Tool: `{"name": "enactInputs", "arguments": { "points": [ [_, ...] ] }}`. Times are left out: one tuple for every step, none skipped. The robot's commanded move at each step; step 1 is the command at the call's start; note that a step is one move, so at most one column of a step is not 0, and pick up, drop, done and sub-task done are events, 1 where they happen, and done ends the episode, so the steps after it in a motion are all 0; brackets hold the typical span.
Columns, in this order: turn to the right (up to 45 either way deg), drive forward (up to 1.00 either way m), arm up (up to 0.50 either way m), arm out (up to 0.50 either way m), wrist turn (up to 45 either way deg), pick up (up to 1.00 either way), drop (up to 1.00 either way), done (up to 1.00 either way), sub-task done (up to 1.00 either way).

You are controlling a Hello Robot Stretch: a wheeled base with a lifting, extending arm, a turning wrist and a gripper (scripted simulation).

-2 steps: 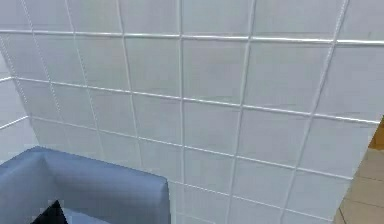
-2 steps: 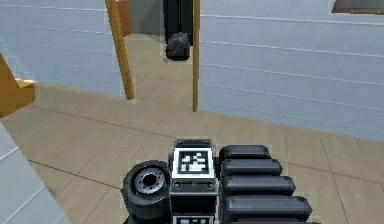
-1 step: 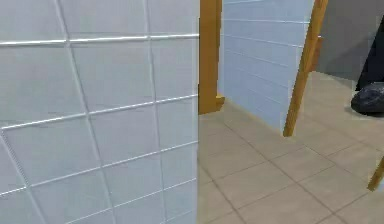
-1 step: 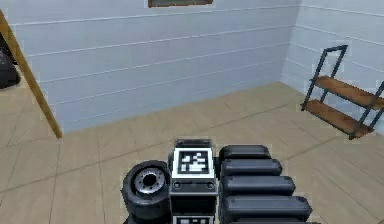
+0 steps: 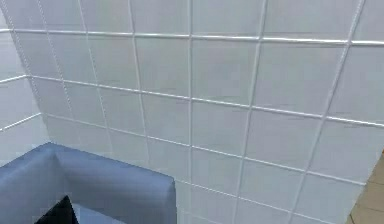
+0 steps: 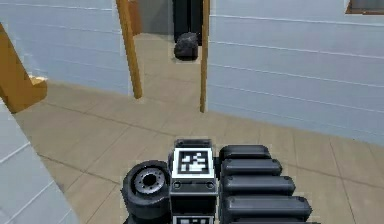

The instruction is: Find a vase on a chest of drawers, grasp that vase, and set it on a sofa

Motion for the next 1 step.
{"name": "enactInputs", "arguments": {
  "points": [
    [-45.0, 0.0, 0.0, 0.0, 0.0, 0.0, 0.0, 0.0, 0.0]
  ]
}}
